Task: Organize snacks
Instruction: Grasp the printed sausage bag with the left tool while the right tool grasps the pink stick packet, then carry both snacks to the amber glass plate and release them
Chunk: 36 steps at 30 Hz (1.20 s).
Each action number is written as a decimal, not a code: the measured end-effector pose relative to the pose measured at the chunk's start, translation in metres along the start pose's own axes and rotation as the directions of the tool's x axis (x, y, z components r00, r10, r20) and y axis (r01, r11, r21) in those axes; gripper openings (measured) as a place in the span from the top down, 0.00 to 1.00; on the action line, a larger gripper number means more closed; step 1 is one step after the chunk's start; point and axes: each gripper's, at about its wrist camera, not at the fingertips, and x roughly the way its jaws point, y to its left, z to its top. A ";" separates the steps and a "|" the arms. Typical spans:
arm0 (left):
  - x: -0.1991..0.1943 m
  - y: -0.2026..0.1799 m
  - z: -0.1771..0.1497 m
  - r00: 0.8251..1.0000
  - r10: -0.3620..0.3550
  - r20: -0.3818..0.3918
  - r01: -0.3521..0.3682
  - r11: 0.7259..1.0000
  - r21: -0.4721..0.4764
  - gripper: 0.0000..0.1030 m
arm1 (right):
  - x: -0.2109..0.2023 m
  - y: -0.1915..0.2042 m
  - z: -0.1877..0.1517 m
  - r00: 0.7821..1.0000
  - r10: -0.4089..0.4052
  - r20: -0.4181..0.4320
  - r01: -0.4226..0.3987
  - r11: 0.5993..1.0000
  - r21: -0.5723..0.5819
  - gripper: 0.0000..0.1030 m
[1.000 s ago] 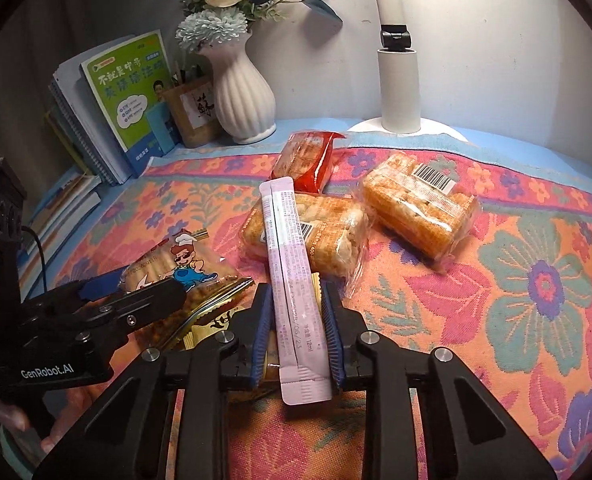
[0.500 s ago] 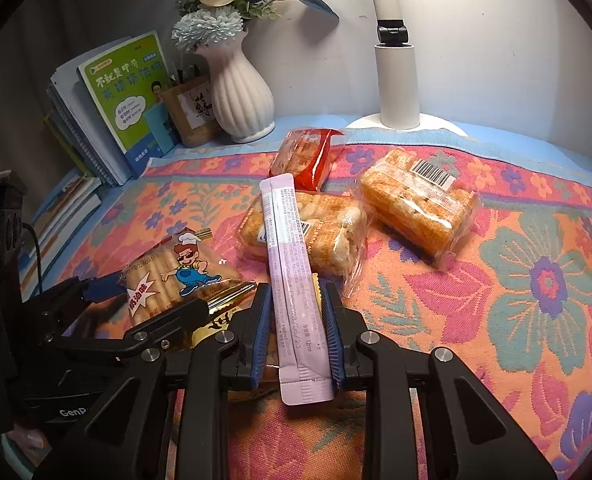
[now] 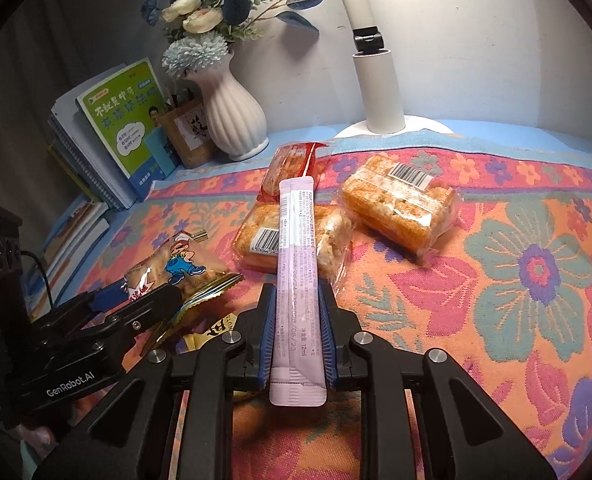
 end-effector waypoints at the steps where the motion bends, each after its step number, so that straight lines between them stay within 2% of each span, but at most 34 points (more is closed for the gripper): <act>1: 0.000 0.001 0.000 1.000 -0.013 -0.001 0.013 1.000 -0.005 0.34 | -0.003 -0.003 -0.001 1.000 -0.006 0.005 0.006 1.000 0.013 0.81; 5: -0.001 0.000 0.000 1.000 -0.016 0.006 0.016 1.000 0.008 0.34 | -0.021 -0.016 -0.013 0.998 -0.042 0.037 0.039 0.997 0.071 0.81; 10: -0.003 -0.004 -0.001 1.000 -0.015 0.011 0.014 0.999 0.030 0.34 | -0.066 -0.037 -0.041 0.987 -0.136 0.089 0.125 0.984 0.125 0.81; 14: -0.003 -0.004 -0.002 1.000 -0.019 0.005 0.019 0.999 0.032 0.34 | -0.081 -0.056 -0.058 0.978 -0.209 0.008 0.206 0.970 0.131 0.81; 16: 0.000 -0.005 -0.003 0.999 -0.038 -0.016 0.038 0.999 0.031 0.34 | -0.083 -0.066 -0.063 0.982 -0.187 -0.031 0.190 0.968 0.164 0.80; 20: 0.003 -0.004 -0.004 0.999 -0.031 -0.032 0.032 0.999 0.019 0.32 | -0.083 -0.077 -0.064 0.984 -0.166 -0.062 0.176 0.962 0.208 0.79; 22: 0.003 -0.006 -0.005 0.999 -0.017 -0.035 0.018 1.000 0.025 0.28 | -0.078 -0.077 -0.062 0.983 -0.166 -0.072 0.177 0.966 0.190 0.66; 26: 0.006 -0.011 -0.006 0.999 0.006 -0.049 -0.003 0.998 0.056 0.21 | -0.066 -0.067 -0.058 0.977 -0.193 -0.085 0.203 0.972 0.121 0.61; 28: 0.009 -0.014 -0.006 0.998 0.024 -0.057 -0.020 0.997 0.073 0.19 | -0.062 -0.062 -0.059 0.975 -0.205 -0.087 0.212 0.974 0.082 0.55; 33: 0.015 -0.021 -0.007 0.994 0.071 -0.079 -0.062 0.991 0.117 0.19 | -0.055 -0.053 -0.060 0.960 -0.267 -0.085 0.270 0.963 0.019 0.58; 36: 0.015 -0.027 -0.007 0.993 0.101 -0.068 -0.090 0.985 0.149 0.31 | -0.053 -0.051 -0.060 0.952 -0.295 -0.082 0.295 0.955 -0.006 0.77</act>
